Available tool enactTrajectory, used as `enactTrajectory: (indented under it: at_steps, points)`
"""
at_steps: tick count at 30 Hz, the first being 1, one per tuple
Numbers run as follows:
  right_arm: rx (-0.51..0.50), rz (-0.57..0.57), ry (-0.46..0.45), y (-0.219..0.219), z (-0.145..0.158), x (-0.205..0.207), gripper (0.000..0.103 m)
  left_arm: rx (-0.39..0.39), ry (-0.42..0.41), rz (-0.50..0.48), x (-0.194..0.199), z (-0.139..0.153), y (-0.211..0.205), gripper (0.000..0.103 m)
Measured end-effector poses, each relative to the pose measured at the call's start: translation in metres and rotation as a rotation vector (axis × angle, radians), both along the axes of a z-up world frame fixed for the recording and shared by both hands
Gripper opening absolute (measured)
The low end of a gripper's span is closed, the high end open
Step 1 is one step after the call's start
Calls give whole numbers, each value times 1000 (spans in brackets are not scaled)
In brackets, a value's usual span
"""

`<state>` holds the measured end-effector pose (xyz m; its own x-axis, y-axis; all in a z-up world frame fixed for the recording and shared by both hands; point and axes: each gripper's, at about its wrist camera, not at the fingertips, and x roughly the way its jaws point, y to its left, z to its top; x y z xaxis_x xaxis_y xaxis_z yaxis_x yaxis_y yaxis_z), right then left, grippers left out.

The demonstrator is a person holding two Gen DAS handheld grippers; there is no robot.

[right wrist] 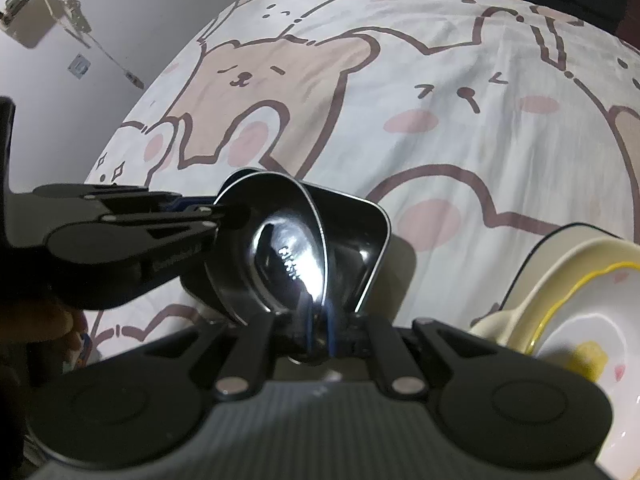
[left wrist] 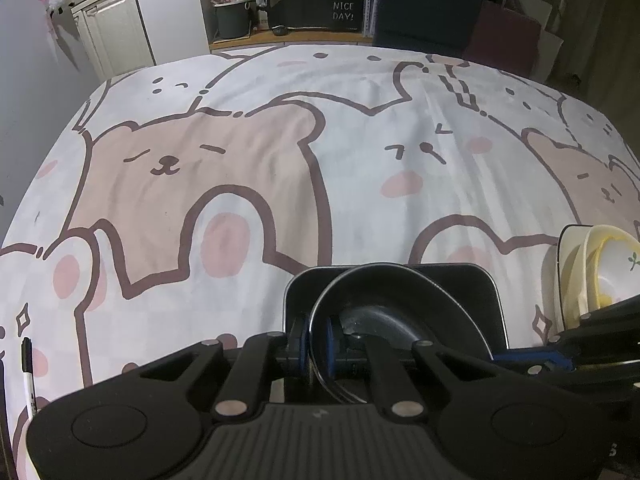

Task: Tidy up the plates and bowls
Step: 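Lower the steel bowl into the dark metal trays with both tools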

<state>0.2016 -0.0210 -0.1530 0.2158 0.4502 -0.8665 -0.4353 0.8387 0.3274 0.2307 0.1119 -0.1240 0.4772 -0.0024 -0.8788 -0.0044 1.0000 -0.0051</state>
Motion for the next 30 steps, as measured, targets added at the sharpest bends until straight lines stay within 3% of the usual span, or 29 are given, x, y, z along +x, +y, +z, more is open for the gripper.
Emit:
enactTrajectory:
  at_steps: [23,30]
  points:
    - [-14,-35,3,6,-7,7,9,-14,15,2,6,-6,2,9]
    - [0,-45,11,4,-8,10,13,-23,11,-4,8,-6,2,10]
